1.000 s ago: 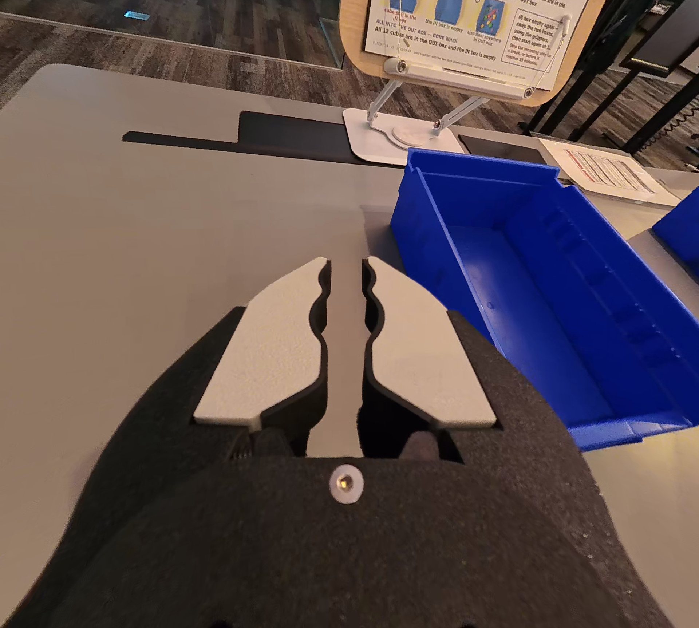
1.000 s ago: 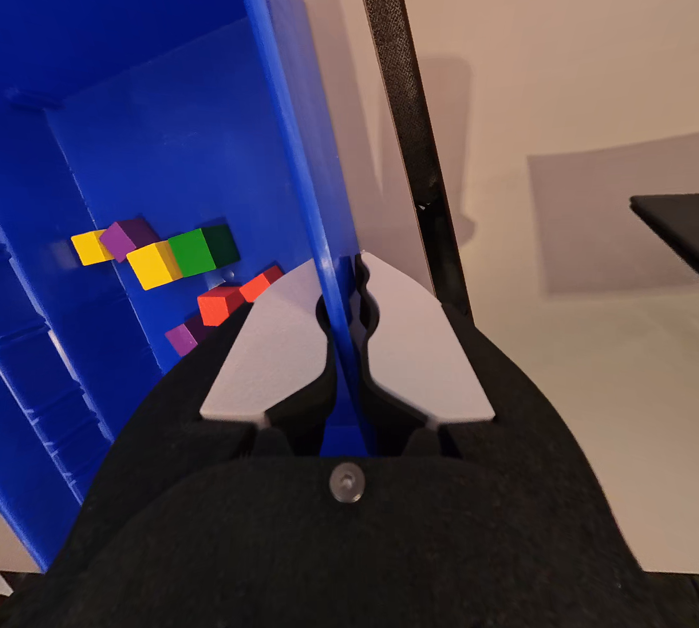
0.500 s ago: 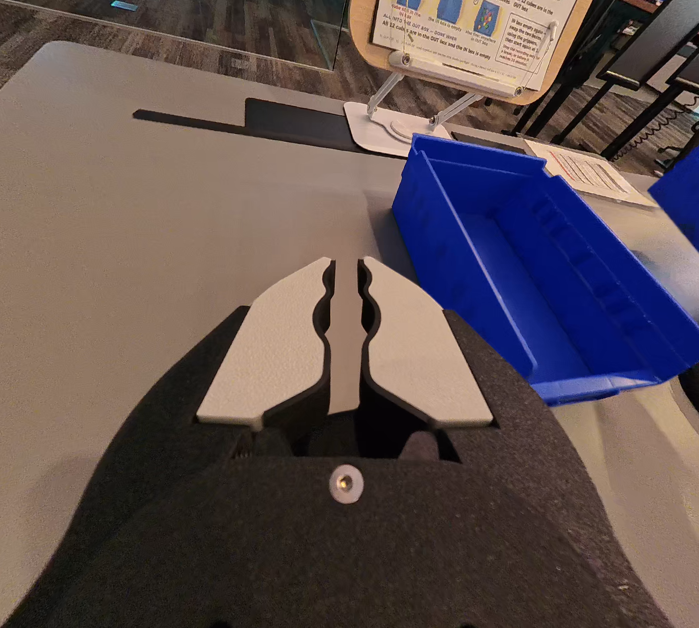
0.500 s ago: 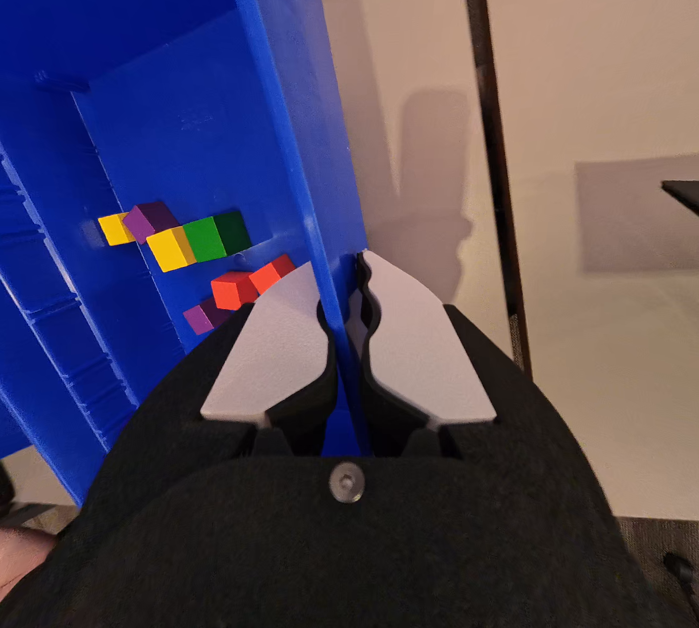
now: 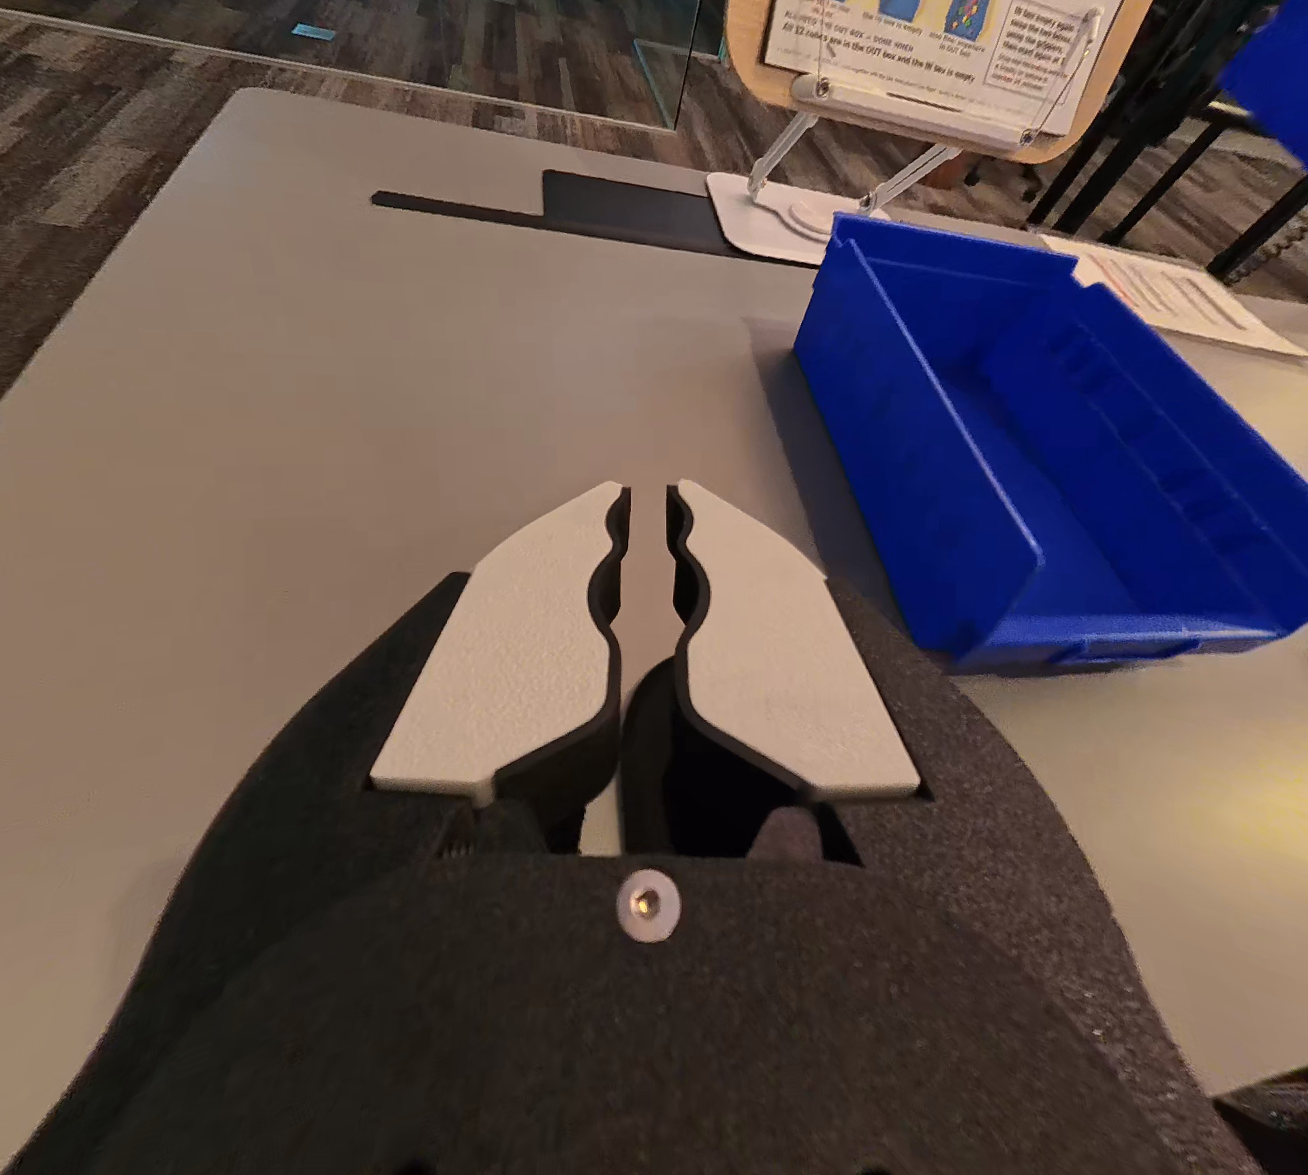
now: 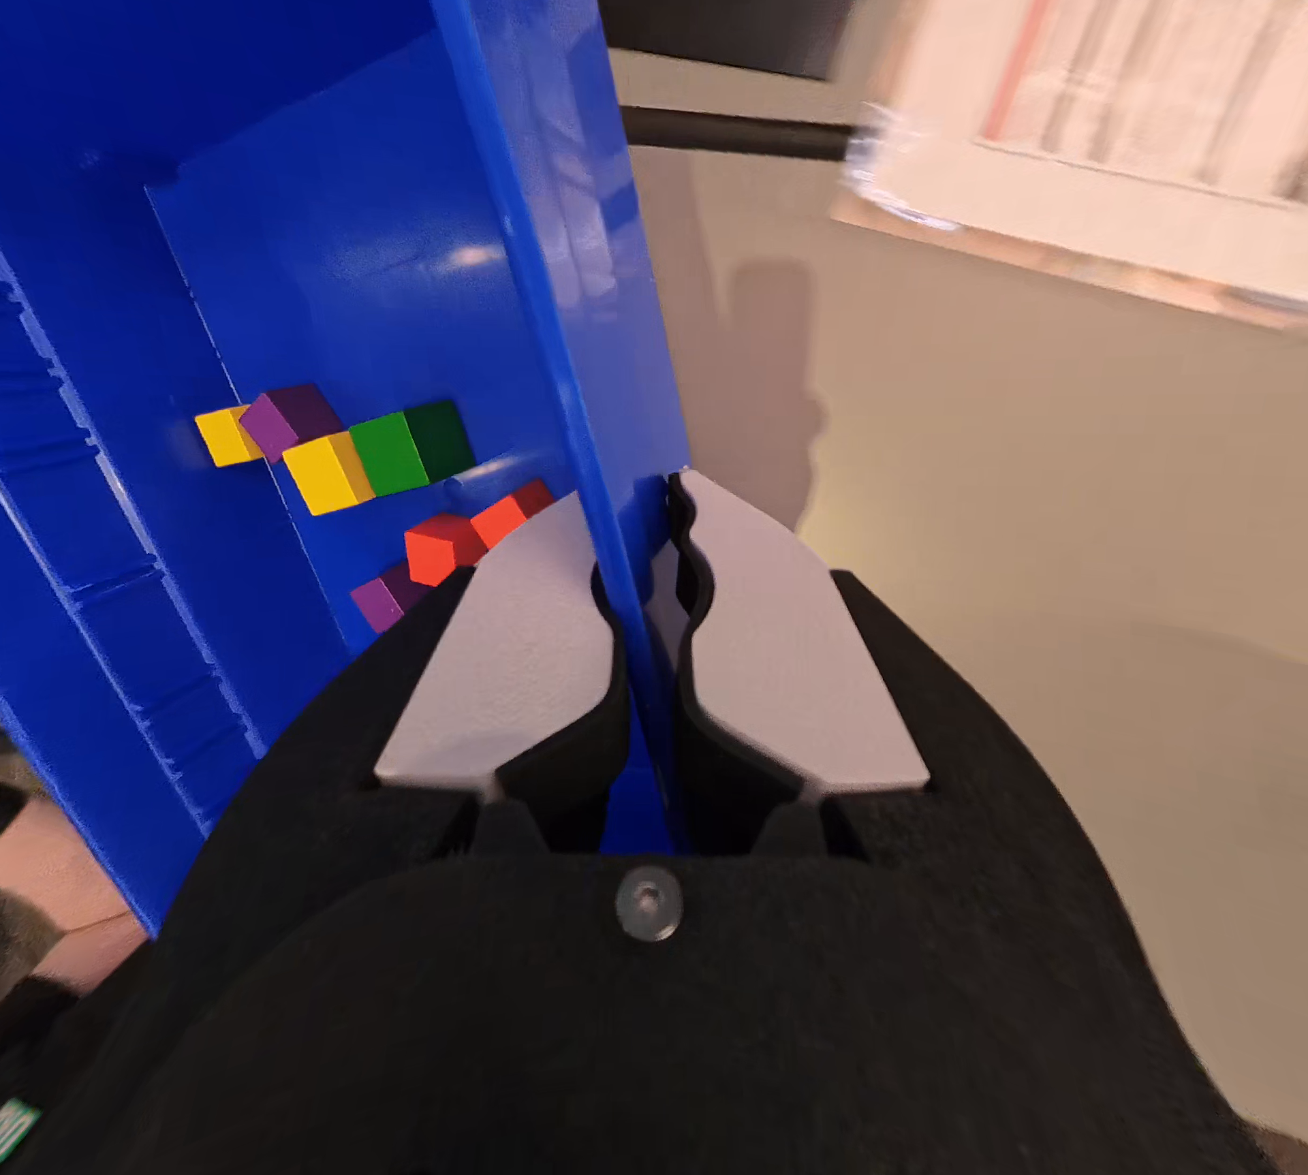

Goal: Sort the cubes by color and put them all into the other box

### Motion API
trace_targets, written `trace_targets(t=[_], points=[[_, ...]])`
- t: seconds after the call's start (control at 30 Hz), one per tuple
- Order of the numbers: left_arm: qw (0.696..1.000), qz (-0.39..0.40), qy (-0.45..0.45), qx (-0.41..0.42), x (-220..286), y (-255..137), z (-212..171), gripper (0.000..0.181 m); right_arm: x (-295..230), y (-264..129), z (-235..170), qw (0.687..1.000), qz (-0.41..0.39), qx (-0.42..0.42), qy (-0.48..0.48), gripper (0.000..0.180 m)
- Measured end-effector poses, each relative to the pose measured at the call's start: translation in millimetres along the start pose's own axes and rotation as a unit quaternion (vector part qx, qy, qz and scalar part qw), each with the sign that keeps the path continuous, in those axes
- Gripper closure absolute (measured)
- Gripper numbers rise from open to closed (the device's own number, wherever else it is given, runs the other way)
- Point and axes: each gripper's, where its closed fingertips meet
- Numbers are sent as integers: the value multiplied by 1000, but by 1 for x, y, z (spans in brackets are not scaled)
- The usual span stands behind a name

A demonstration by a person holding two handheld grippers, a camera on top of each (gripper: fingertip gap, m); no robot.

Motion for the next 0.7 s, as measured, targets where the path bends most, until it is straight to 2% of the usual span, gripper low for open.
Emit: trace_targets(t=[0.23,0.47,0.6,0.7], points=[[1000,24,-5,-1,-28,-36,-7,172,-194,56,-5,991,77,-59,-96,171],[998,53,-37,7,-66,-61,-10,172,-375,133,-47,964,136,-134,-188,170],[995,77,-65,23,-89,-72,-3,172,-448,179,-71,949,166,-166,-210,171],[991,90,-87,40,-104,-82,2,170,-481,216,-84,948,176,-175,-201,171]])
Point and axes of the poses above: each gripper's, where its closed fingertips meet, y out along the fingers, z out of its top, x = y × z across the jaws, and after that the axes turned 8 degrees about y, right-handed
